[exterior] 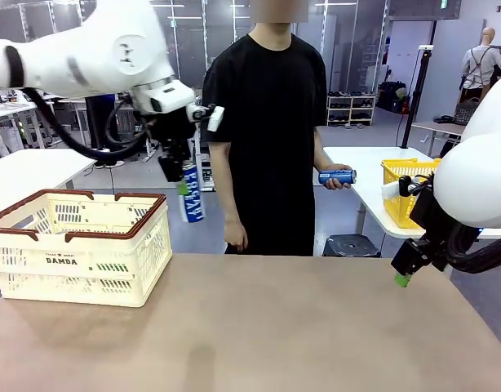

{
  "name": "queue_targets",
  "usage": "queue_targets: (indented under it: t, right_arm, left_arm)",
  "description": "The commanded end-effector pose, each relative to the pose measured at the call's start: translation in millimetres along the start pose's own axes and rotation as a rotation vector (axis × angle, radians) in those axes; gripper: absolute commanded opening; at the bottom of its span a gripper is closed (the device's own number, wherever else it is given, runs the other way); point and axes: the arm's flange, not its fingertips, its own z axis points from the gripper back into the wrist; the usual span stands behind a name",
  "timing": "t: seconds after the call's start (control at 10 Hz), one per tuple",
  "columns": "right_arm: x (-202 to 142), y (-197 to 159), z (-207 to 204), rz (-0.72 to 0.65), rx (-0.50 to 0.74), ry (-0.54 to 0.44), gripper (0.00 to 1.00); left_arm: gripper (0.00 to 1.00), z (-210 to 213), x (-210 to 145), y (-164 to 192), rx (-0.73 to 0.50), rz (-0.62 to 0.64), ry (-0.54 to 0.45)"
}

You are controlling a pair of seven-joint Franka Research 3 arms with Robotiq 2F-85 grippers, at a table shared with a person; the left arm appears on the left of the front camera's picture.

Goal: Place the drinks into the Shopping basket.
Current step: Pick up one drink and place it into the Shopping basket.

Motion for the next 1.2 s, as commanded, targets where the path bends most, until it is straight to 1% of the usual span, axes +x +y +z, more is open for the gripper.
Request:
queue_targets:
  t: [0.0, 0.2, 0.4, 0.5, 0.6, 0.8, 0.9, 1.0, 1.1]
  right_arm:
    - [-1, -1, 0, -0.003, 0.003, 0.000, 1.00]
    - [-1, -1, 0, -0.003, 0.003, 0.000, 1.00]
    - [-1, -1, 0, -0.003, 0.003, 0.000, 1.00]
    - [-1, -1, 0, -0.003, 0.003, 0.000, 1.00]
    - [-1, -1, 0, -0.003, 0.003, 0.000, 1.00]
    - [-1, -1, 0, -0.003, 0.003, 0.000, 1.00]
    - [-1, -1, 0, -0.003, 0.003, 0.000, 1.00]
    - [-1, -1, 0, -0.003, 0.003, 0.000, 1.00]
    - [-1, -1, 0, -0.003, 0.003, 0.000, 1.00]
  left_arm:
    - [0.00, -1, -33, -27, 0.047, 0.116, -0.009]
    - [0.00, 2, -63, -35, 0.069, 0.192, -0.022]
    - [0.00, 4, -80, -40, 0.062, 0.224, -0.003]
    - [0.00, 8, -83, -44, 0.074, 0.200, -0.023]
    - [0.00, 2, -81, -28, 0.035, 0.202, 0.028]
    - [0.00, 2, -81, -28, 0.035, 0.202, 0.028]
    - [0.58, 2, -83, -33, 0.037, 0.206, 0.025]
    - [0.58, 11, -84, -35, 0.056, 0.227, 0.023]
    - [0.58, 18, -98, -30, 0.077, 0.298, 0.014]
